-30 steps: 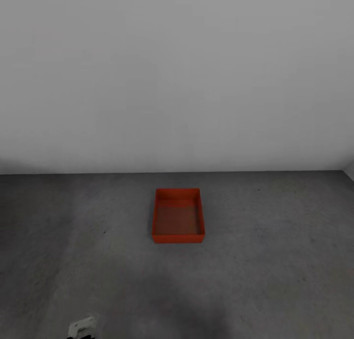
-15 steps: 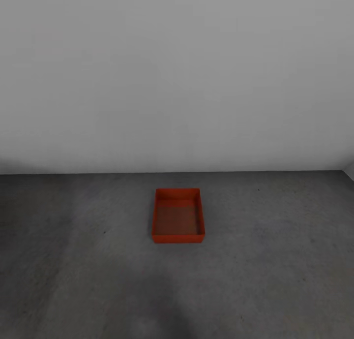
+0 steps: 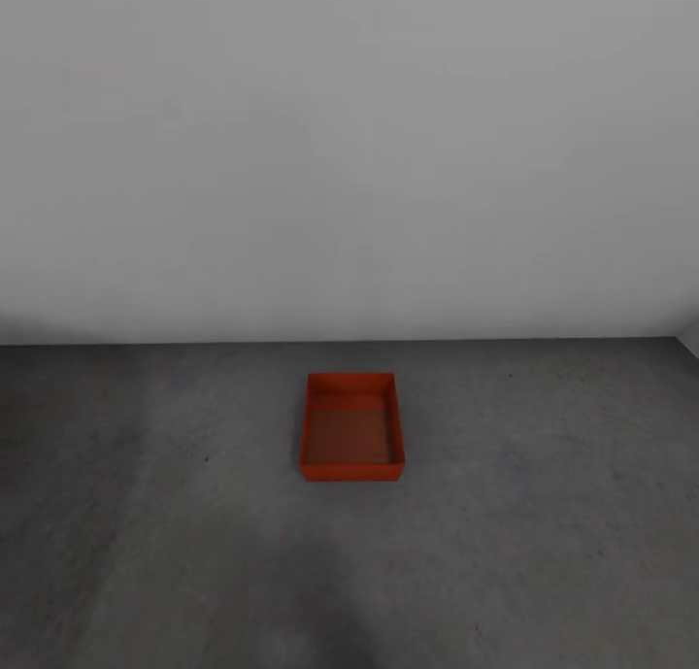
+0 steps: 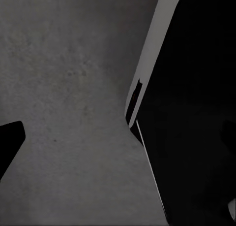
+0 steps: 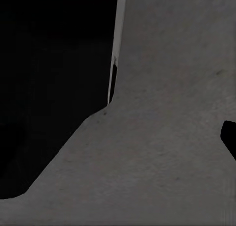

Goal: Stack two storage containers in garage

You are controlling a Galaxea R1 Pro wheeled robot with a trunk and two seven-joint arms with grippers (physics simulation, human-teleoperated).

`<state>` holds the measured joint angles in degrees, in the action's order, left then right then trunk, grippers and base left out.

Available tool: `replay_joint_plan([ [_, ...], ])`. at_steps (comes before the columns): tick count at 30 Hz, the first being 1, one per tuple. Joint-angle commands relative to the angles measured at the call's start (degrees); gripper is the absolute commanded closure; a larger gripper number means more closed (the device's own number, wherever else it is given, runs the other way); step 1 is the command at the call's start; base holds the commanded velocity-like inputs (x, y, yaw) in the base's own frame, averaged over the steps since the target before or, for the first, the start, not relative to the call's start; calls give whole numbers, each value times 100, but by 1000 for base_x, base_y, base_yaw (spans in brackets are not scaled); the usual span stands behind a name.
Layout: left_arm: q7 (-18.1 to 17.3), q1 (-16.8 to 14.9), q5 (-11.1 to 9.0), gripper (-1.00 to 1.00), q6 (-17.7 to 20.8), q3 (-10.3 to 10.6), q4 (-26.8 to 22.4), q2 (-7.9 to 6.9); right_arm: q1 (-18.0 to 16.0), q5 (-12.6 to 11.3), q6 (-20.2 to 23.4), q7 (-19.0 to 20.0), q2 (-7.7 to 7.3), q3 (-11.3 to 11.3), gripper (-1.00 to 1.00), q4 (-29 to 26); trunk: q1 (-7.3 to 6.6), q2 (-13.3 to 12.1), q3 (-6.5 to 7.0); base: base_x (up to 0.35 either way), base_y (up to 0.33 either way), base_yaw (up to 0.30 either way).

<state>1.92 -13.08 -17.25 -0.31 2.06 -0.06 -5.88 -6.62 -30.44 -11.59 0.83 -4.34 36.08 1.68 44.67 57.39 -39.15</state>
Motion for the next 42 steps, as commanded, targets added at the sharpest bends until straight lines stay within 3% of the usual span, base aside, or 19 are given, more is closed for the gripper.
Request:
replay_joint_plan([
  [1,14,0,-25,-100,-47,27,-3,2,-3,-44,-24,10,9,48,-100,17,0,2,4,0,0,0],
  [8,19,7,-7,-100,-334,27,-44,-7,-3,-16,37,6,116,47,-100,17,0,2,64,0,0,0],
  [18,19,7,-34,-100,-355,11,-51,150,-3,-12,6,-79,154,48,-100,17,0,2,157,0,0,0],
  [42,19,7,-32,-100,-357,13,-55,160,-6,-45,-41,-223,153,31,-100,17,0,2,380,0,0,0],
])
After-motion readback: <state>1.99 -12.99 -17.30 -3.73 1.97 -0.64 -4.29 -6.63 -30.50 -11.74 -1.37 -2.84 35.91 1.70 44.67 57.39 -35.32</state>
